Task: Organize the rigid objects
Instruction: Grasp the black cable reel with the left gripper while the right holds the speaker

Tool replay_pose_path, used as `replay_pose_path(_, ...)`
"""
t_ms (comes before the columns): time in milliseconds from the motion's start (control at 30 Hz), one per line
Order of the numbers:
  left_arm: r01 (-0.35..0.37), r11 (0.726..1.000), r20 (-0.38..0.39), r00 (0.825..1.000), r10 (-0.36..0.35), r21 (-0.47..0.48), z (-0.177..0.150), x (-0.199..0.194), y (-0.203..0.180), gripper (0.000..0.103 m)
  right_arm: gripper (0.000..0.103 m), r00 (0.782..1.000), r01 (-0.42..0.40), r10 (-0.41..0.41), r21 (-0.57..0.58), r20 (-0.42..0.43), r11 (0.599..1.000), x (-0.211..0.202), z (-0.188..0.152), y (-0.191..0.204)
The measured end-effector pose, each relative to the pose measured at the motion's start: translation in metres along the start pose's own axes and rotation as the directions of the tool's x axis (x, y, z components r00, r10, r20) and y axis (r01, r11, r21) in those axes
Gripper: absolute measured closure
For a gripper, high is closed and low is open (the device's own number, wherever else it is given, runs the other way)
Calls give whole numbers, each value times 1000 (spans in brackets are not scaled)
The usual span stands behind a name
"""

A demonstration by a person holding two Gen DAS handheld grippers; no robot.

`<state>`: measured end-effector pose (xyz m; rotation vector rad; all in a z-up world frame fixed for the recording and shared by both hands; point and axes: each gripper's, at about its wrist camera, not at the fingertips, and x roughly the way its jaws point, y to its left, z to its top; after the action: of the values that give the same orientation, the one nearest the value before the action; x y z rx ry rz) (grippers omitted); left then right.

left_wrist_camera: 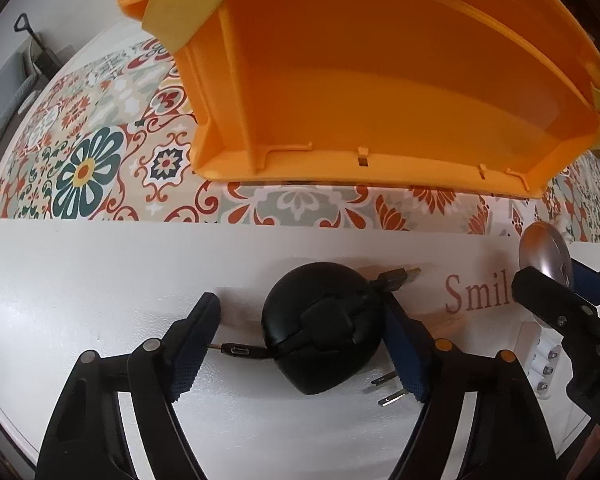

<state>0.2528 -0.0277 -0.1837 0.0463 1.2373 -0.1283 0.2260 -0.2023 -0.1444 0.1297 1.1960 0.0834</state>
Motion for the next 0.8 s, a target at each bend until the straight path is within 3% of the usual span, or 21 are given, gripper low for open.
replay_pose_path(367, 19, 1000, 13, 1000, -19, -15, -14, -17, 0, 24, 46, 1000, 2, -2, -5, 4, 1000, -2, -1, 8)
replay_pose_path(800, 43, 999, 90, 995, -41, -21, -17, -69, 2, 25, 46, 999, -7, 7, -2, 36, 1000, -34, -1, 14)
